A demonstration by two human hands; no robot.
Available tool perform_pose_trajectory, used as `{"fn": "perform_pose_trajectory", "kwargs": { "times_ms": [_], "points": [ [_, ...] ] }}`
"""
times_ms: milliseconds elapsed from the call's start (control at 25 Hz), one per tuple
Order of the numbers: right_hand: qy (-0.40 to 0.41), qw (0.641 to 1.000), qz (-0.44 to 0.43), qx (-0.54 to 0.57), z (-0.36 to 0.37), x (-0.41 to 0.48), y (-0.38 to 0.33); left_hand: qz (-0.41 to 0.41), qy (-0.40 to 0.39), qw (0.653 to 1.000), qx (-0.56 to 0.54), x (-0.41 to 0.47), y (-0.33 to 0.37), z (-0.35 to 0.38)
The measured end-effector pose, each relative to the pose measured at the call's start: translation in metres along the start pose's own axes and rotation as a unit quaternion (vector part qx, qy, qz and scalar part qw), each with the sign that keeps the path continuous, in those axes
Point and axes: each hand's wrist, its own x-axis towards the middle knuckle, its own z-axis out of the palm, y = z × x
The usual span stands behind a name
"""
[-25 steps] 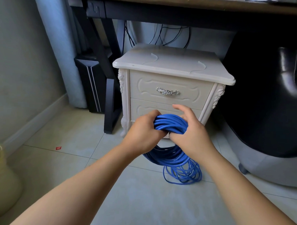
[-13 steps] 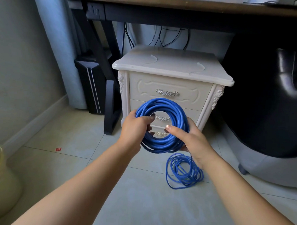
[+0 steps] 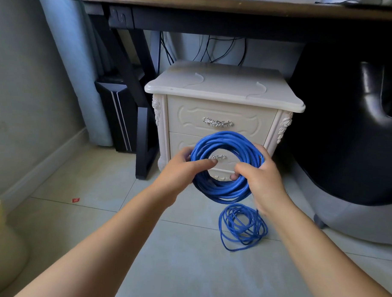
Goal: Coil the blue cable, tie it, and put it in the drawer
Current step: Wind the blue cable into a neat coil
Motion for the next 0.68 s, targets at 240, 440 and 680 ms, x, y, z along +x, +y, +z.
{"fn": "perform_pose_trajectory", "kwargs": {
  "times_ms": [240, 440, 680],
  "points": [
    [-0.126, 0.958, -0.071, -0.246, 0.0011, -0.0094, -0.0083, 0.231, -0.008, 0.925, 0.302, -0.004, -0.0015, 0.0018],
    [-0.119, 0.953, -0.088, -0.264, 0.005, -0.0086, -0.0041, 0.17, 0.013, 0.94, 0.295, -0.0057, -0.0001, 0.0023],
    [-0.152, 0.986, -0.008, -0.074, -0.0033, -0.0044, -0.0037, 0.107, 0.084, 0.988, 0.073, -0.0013, 0.0014, 0.0029]
  ]
}}
